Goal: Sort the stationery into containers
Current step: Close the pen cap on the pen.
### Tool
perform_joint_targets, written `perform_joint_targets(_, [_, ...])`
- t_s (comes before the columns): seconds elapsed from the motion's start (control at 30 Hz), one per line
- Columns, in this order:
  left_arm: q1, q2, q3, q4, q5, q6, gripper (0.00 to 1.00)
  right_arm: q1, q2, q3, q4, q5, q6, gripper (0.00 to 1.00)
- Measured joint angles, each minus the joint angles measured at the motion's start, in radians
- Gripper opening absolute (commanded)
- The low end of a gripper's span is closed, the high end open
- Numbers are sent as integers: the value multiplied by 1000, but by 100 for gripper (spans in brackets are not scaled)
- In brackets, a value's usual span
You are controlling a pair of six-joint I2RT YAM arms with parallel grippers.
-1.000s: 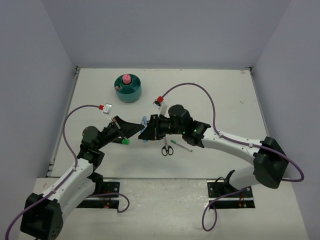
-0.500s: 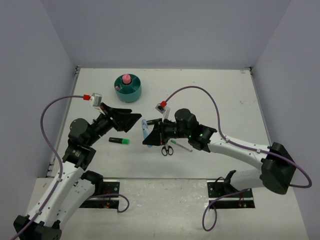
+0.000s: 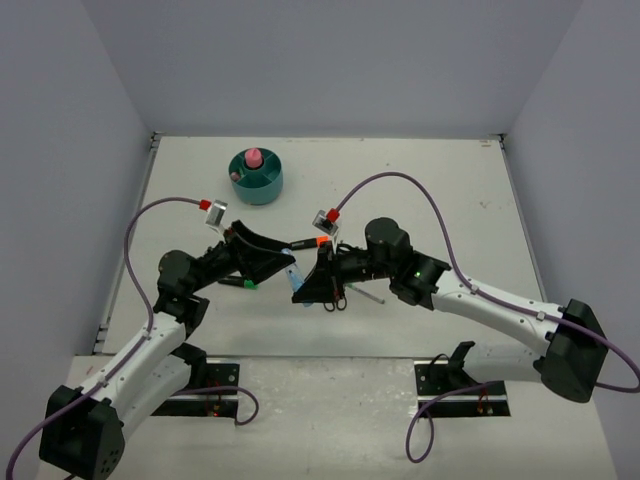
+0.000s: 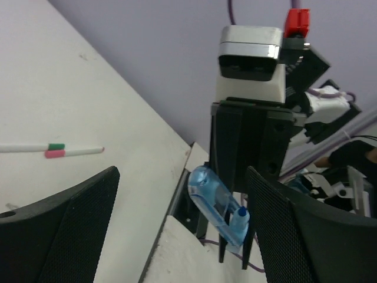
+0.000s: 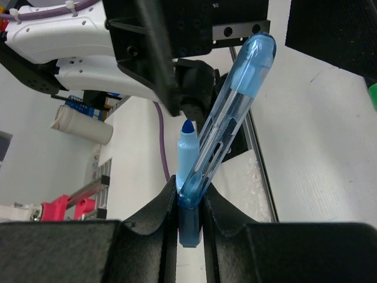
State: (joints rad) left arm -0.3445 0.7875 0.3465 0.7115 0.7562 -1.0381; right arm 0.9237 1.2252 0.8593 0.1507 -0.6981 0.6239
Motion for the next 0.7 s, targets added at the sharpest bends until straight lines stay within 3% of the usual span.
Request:
perform_joint_targets(0.2, [-5,-3,-7,207,71,-101,27,1,-2,1,-3,-29,-14,0])
perform_joint_targets(0.7, [-5,-15,-7,263,84,-131,0,8,1,23,-30,-26,-15,0])
